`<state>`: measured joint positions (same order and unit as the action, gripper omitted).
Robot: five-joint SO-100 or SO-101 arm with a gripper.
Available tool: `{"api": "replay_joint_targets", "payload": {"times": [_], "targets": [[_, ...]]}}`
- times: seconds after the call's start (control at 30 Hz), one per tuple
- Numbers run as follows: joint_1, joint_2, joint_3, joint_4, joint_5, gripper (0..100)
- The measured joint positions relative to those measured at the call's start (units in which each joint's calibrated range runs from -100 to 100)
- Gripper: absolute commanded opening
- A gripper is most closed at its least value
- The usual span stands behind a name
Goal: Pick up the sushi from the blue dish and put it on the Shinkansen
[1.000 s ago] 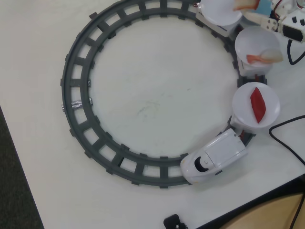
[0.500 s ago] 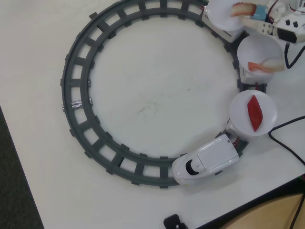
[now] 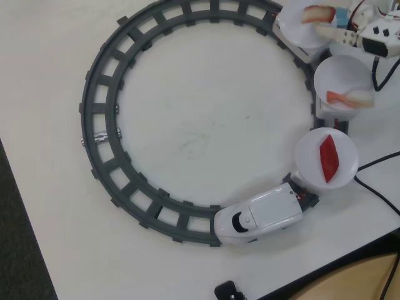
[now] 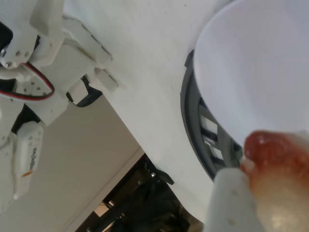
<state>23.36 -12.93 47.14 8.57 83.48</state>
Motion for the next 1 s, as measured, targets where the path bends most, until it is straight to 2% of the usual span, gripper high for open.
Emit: {"api": "replay_joint_targets", "payload": {"times": [0.4, 1.0], "targets": [[0.0, 0.0, 0.0, 0.3, -2.0, 2], [-0.6, -3.2, -0.1, 14.0, -3.2, 2]]}}
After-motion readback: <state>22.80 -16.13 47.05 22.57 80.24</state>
